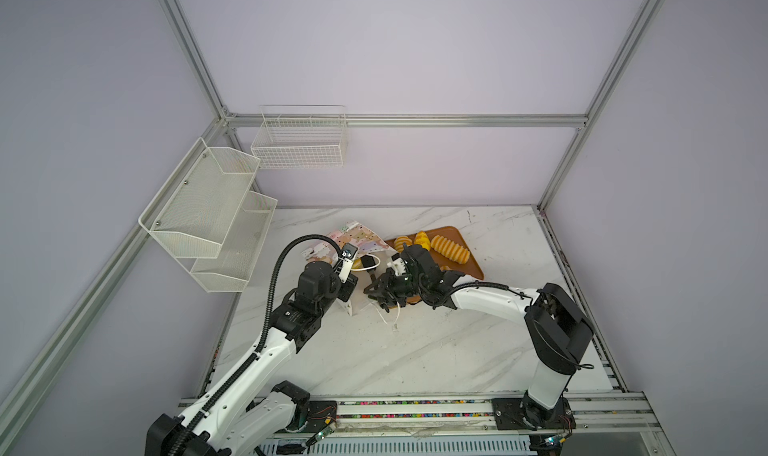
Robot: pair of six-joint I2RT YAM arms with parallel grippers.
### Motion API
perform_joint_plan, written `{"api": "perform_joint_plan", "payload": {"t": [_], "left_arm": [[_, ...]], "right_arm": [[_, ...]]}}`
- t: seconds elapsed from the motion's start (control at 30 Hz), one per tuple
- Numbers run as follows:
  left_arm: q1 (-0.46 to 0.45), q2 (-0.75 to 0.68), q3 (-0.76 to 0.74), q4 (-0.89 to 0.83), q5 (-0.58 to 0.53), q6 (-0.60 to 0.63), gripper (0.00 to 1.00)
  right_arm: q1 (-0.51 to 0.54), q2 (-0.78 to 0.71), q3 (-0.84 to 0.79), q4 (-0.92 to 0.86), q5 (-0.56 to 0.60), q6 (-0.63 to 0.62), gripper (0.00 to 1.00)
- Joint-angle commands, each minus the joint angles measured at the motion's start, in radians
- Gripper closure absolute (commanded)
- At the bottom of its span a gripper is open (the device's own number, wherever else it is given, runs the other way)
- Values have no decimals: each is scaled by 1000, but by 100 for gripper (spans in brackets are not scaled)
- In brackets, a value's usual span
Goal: Take the fake bread out of the paper bag
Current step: 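Lift the gripped ring bread up out of the bag with the right gripper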
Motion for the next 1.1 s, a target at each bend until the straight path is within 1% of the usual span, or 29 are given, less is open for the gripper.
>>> {"api": "perform_joint_plan", "payload": {"t": [0.0,0.23,0.33,0.47,0.6,0.8,0.9,1.07], "left_arm": [[-4,-5,6,28,-2,-28,100],[-5,-5,19,11,-31,-26,100],[-4,-4,33,-6,-69,-33,100],[-4,12,63,-35,-136,-55,100],[-3,35,97,-71,-201,-86,100],[2,70,152,-115,-255,-131,100],[15,81,179,-134,-267,-149,100],[57,107,227,-169,-244,-179,100]], "right_arm": [[-3,-48,34,-77,63,-73,100],[-3,-80,67,-209,106,-164,100],[-3,-95,112,-329,129,-276,100],[-1,-140,137,-429,167,-364,100],[0,-182,147,-490,168,-405,100],[0,-202,176,-563,147,-449,100],[0,-209,200,-598,141,-462,100],[-1,-228,233,-662,143,-489,100]]}}
